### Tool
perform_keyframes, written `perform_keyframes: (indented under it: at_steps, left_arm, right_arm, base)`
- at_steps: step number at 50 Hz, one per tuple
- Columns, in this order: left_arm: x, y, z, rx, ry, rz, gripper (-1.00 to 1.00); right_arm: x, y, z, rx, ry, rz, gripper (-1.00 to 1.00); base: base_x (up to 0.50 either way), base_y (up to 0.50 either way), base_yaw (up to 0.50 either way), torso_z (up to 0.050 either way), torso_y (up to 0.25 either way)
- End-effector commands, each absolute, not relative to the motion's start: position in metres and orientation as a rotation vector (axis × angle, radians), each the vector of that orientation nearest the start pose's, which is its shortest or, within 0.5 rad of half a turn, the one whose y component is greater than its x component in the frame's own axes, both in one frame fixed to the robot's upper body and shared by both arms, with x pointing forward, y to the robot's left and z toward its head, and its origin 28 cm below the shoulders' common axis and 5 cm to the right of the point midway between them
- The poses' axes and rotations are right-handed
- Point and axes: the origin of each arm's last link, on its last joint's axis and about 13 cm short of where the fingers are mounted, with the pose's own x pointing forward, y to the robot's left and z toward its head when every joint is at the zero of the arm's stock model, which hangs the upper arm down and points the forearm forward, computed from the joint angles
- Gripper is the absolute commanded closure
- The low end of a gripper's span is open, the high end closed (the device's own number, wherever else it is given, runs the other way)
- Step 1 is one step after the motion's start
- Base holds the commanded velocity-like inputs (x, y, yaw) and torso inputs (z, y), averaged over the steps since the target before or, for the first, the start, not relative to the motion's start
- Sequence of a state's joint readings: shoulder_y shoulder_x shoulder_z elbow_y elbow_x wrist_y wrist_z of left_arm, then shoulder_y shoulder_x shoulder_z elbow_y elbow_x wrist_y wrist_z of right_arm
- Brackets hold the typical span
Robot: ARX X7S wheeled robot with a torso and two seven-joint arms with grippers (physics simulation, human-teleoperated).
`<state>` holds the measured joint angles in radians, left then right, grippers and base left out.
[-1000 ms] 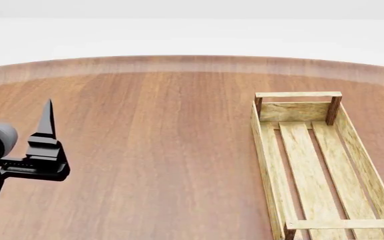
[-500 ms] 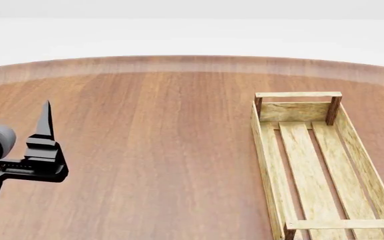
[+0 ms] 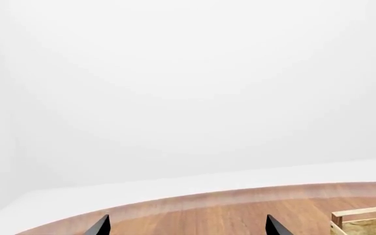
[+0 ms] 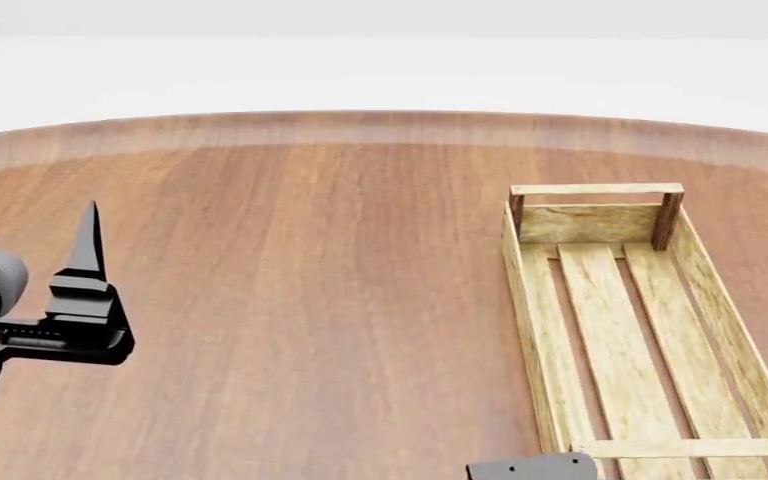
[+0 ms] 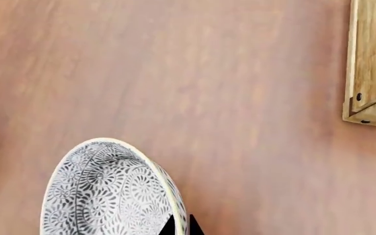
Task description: Stack the right bowl on the left bowl and place them in the tray.
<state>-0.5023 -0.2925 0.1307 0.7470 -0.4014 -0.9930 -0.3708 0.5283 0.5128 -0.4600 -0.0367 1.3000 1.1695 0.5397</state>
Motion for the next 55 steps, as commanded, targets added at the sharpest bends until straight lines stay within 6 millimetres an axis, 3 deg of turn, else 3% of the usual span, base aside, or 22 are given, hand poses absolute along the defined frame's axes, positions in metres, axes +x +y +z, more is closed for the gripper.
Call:
perform_keyframes:
  at_steps: [1, 14, 26, 41, 55]
  left_arm:
    - [0.237, 0.212, 0.2, 0.084, -0.21, 0.002, -1.0]
    - [0.237, 0.212, 0.2, 0.083, -0.21, 0.0, -1.0]
    - [0.237, 0.212, 0.201, 0.084, -0.212, -0.001, -1.0]
    - [0.237, 0.21, 0.203, 0.084, -0.214, -0.007, -1.0]
    - [0.238, 0.209, 0.201, 0.084, -0.21, -0.011, -1.0]
  right_arm:
    - [0.248, -0.107, 0.117, 0.081, 0.851, 0.371, 1.0]
    - [0.255, -0.102, 0.136, 0.101, 0.781, 0.397, 1.0]
    - [0.259, -0.095, 0.135, 0.103, 0.779, 0.429, 1.0]
    - [0.281, -0.062, 0.142, 0.14, 0.761, 0.562, 1.0]
    - [0.293, -0.019, 0.146, 0.155, 0.78, 0.709, 1.0]
  base:
    - [0.0, 0.0, 0.0, 0.0, 0.0]
    - [0.0, 0.0, 0.0, 0.0, 0.0]
    - [0.0, 0.0, 0.0, 0.0, 0.0]
    - [0.0, 0.0, 0.0, 0.0, 0.001]
    - [0.0, 0.0, 0.0, 0.0, 0.0]
